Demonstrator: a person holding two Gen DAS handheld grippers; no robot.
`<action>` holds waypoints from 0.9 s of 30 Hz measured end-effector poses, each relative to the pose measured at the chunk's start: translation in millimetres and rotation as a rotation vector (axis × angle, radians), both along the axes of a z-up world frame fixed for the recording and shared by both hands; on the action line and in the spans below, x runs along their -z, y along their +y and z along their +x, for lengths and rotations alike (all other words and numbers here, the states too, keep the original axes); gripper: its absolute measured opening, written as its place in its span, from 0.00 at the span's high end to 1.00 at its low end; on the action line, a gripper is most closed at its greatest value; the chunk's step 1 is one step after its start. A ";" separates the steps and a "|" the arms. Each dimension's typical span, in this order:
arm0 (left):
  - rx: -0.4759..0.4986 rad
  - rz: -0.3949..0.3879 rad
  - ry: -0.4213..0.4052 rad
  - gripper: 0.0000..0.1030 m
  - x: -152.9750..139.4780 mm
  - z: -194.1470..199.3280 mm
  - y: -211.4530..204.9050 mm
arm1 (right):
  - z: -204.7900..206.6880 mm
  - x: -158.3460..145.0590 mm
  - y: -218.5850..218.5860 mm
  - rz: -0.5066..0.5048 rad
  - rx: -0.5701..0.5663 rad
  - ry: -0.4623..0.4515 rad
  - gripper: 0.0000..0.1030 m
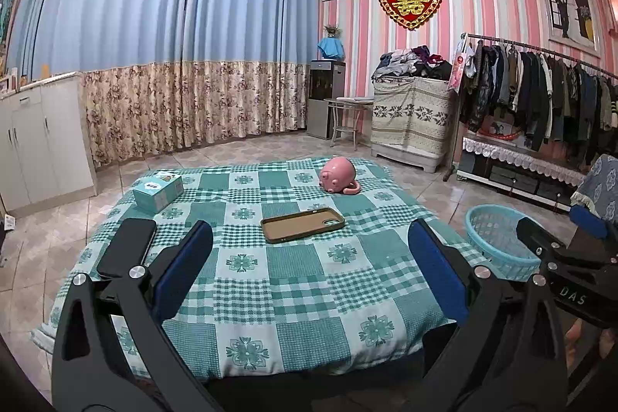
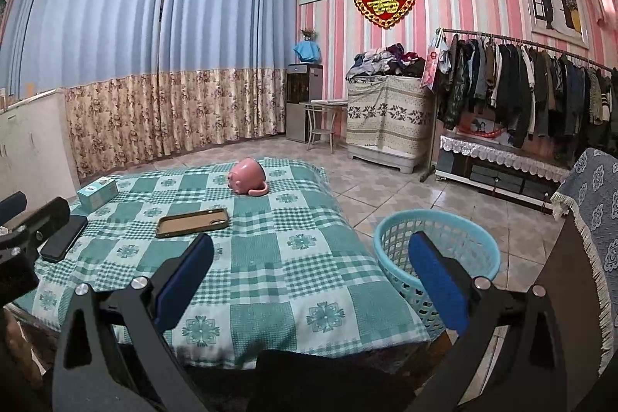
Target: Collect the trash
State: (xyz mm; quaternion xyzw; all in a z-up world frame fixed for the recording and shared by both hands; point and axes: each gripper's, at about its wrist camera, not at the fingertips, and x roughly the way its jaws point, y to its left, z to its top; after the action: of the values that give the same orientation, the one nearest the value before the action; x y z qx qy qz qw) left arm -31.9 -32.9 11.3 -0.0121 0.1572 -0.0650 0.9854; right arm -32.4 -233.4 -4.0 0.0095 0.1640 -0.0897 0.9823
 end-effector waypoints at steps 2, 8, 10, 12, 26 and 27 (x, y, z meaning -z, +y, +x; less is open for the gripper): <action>0.001 -0.003 -0.005 0.05 0.0 0.1 0.1 | 0.0 0.2 1.0 -0.006 -0.002 -0.001 0.04; 0.008 -0.024 -0.016 0.05 -0.2 -0.7 4.2 | 0.2 -0.4 3.0 -0.008 -0.006 -0.005 0.04; 0.008 -0.028 -0.015 0.05 0.5 -0.2 4.8 | 0.4 -0.5 2.6 -0.004 -0.006 -0.003 0.04; 0.008 -0.026 -0.017 0.05 0.1 -0.4 5.0 | 0.8 -0.5 3.3 -0.004 -0.005 -0.003 0.04; 0.001 -0.020 0.006 0.05 2.4 4.2 2.6 | 2.8 3.7 1.8 -0.008 0.000 0.003 0.04; 0.001 -0.019 0.005 0.05 2.4 4.4 2.5 | 3.1 3.8 1.8 -0.008 0.000 0.005 0.04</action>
State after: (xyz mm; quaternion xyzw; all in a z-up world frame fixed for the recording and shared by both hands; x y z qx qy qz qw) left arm -27.5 -30.4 8.9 -0.0214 0.1589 -0.0668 0.9848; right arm -29.3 -231.6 -7.8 0.0053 0.1659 -0.0902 0.9820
